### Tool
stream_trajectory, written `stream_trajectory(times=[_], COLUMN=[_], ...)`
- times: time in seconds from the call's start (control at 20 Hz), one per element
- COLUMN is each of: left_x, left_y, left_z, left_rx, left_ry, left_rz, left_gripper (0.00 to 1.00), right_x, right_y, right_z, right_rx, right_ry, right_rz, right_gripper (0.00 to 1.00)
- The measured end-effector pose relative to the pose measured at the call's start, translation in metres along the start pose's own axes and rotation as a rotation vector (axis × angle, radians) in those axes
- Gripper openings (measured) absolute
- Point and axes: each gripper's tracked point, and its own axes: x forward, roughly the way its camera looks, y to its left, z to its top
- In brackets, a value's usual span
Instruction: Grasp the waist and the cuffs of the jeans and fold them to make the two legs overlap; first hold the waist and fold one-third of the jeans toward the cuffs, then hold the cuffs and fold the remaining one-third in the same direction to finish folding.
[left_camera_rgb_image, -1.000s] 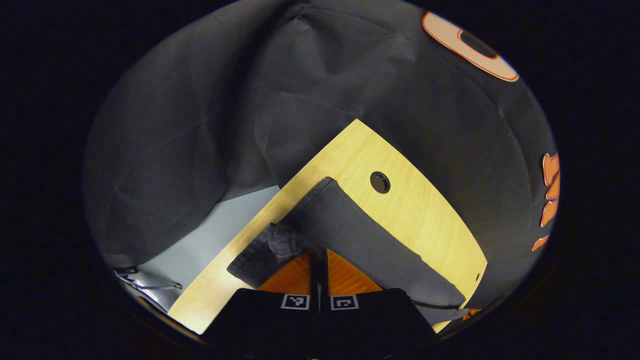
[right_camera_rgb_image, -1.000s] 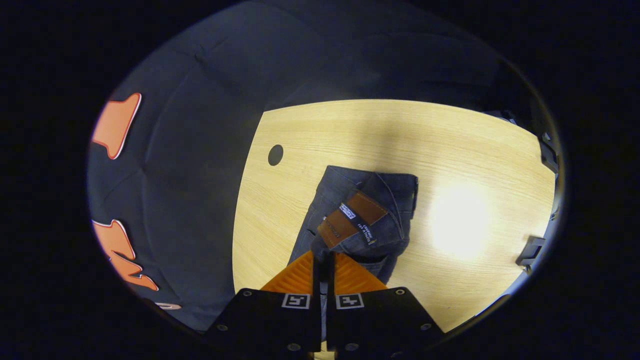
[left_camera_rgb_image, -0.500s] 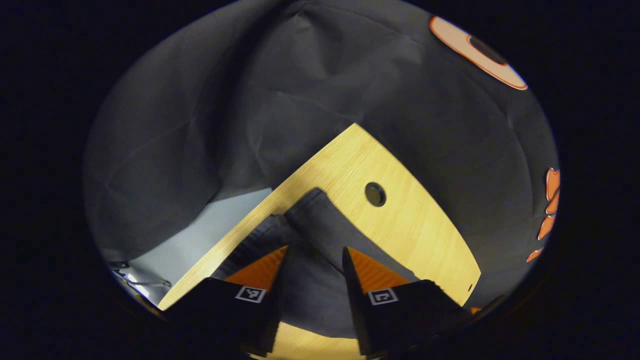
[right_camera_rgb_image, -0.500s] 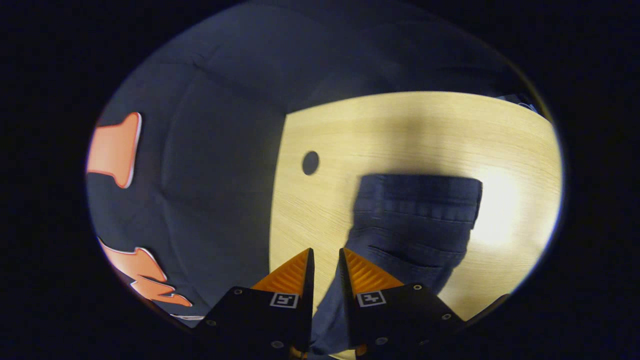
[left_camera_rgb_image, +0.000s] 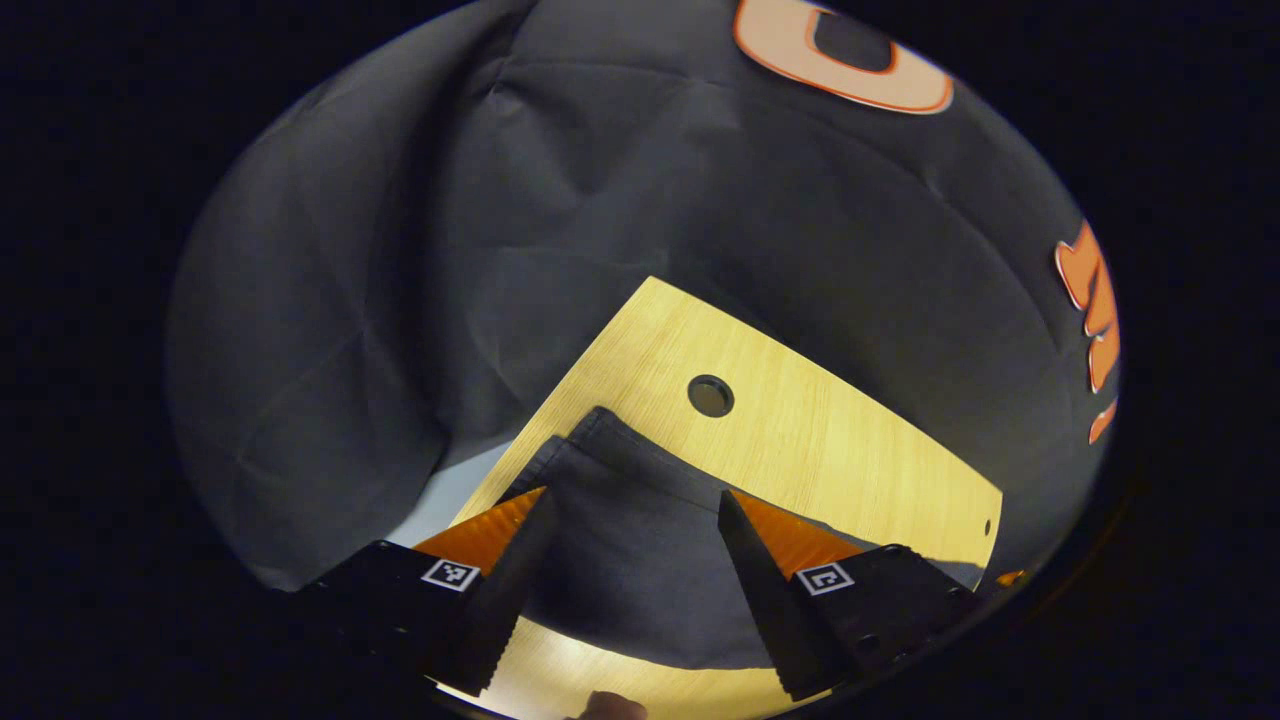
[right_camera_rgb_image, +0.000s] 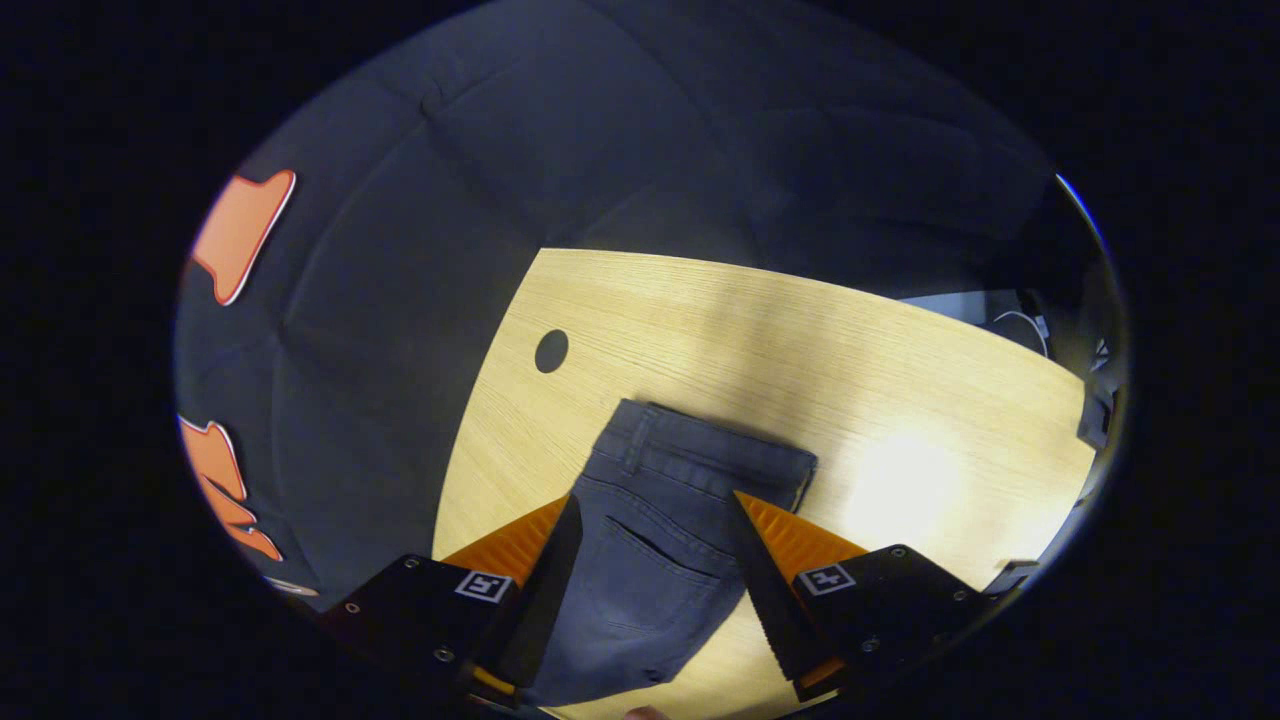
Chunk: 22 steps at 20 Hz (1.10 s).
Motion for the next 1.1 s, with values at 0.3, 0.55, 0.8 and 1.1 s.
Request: stream_trajectory(times=[0.3, 0.55, 0.8, 1.1], left_x=[-0.031, -0.074, -0.120, -0.167], left_y=[-0.036, -0.074, -0.113, -0.145], left_z=[-0.005, -0.020, -0.033, -0.059], left_rx=[0.175, 0.258, 0.376, 0.451], left_ry=[-0.109, -0.232, -0.386, -0.512], left_rz=[-0.033, -0.086, -0.102, -0.128], left_gripper=[0.99, 0.99, 0.99, 0.98], right_x=[-0.001, 0.005, 0.020, 0.041], right_y=[-0.031, -0.046, -0.053, -0.054], right_z=[-0.013, -0.027, -0.037, -0.040], right_rx=[-0.092, -0.186, -0.157, -0.165], right_ry=[-0.030, -0.048, -0.004, 0.024], right_rz=[-0.067, -0.101, -0.102, -0.116], right_gripper=[0.96, 0.96, 0.97, 0.97])
